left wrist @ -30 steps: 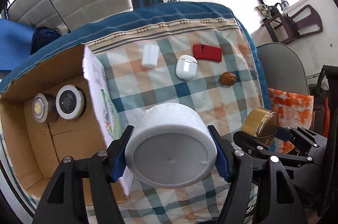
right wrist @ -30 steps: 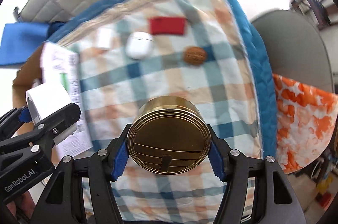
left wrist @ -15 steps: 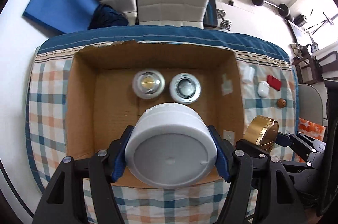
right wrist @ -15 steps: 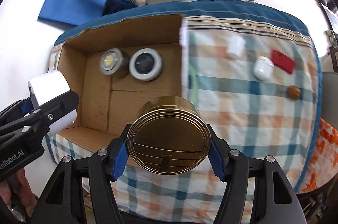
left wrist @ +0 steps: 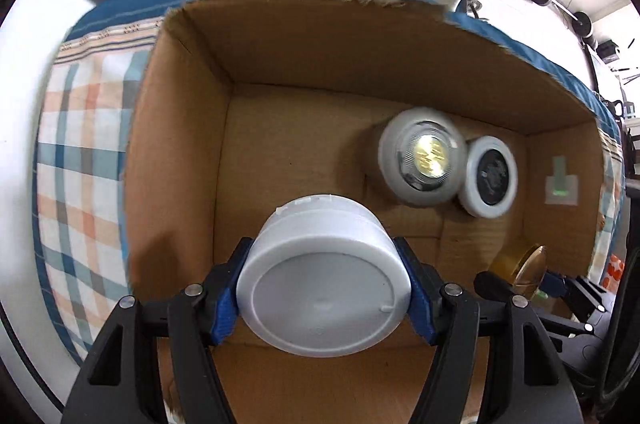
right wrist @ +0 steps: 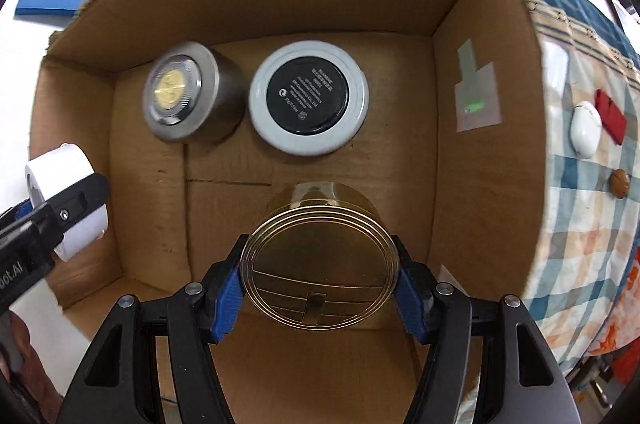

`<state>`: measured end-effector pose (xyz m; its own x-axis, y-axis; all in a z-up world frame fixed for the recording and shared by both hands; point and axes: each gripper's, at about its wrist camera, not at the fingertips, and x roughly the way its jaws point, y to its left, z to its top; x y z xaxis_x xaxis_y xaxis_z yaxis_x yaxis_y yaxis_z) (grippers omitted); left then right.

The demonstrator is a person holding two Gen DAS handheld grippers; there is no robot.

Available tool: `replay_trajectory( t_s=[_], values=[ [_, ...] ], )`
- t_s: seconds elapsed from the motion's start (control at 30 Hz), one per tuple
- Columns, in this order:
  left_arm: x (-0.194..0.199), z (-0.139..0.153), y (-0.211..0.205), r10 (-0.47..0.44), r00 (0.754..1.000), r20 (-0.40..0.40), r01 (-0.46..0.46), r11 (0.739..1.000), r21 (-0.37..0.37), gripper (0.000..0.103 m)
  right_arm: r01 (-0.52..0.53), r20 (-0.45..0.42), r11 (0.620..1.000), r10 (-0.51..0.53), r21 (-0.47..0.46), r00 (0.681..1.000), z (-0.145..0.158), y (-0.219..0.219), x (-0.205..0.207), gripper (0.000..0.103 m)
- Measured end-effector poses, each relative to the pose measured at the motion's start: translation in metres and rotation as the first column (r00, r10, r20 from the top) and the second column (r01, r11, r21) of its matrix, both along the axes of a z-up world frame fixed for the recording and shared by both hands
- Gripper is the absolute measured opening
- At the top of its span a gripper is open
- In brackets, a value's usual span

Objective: Organize rigid objects
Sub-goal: 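Carry the white container and gold tin into the box with both tools, then release the white container and gold tin in the box, lift both tools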

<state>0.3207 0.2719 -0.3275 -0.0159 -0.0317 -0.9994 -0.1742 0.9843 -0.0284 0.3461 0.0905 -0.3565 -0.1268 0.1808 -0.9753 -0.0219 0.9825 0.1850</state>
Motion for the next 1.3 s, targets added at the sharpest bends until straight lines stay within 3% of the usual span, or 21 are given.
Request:
replay_trajectory(
  t_s=[0.13,0.3,0.6,0.93,1.03,1.13,1.23,1.3],
  values=[
    [0.017,-0.026,0.013,0.024,0.999,-0.027,-0.024,1.0,-0.006,0.066,0.019,-0.02,1.0,-0.019,-0.014,1.0,-0.019,0.004,0.007,0.067],
    [0.04,-0.042,0.01,-0.012,0.999,-0.047,0.013,1.0,0.017,0.066,0.028,-0.028,0.999,-0.029,-0.036,0.999,-0.028,0.007,0.014,0.067],
    [0.055,-0.056,0.01,-0.023,0.998,-0.067,0.025,1.0,0.016,0.066,0.029,-0.039,0.997,-0.031,-0.066,0.999,-0.033,0.013,0.026,0.068],
    [0.052,-0.055,0.028,-0.01,0.995,-0.102,0.004,0.998,-0.059,0.069,0.043,-0.095,0.998,-0.047,-0.045,0.994,-0.032,0.005,0.039,0.07],
    [0.052,-0.046,0.028,-0.008,0.995,-0.097,-0.001,0.996,-0.089,0.077,0.046,-0.102,0.999,-0.048,-0.023,0.994,-0.027,0.007,0.035,0.076],
    [0.047,-0.032,0.024,-0.027,0.996,-0.084,0.022,0.998,-0.06,0.081,0.046,-0.095,0.999,-0.047,-0.011,0.994,-0.017,0.012,0.03,0.086],
    [0.039,-0.017,0.017,-0.038,0.997,-0.067,0.034,0.997,-0.063,0.102,0.036,-0.079,0.999,-0.037,-0.018,0.996,-0.004,0.016,0.025,0.091],
    [0.026,-0.006,0.008,-0.051,0.998,-0.042,0.05,0.998,-0.031,0.103,0.036,-0.067,0.999,-0.036,-0.009,0.997,0.006,0.017,0.023,0.094]
  ],
)
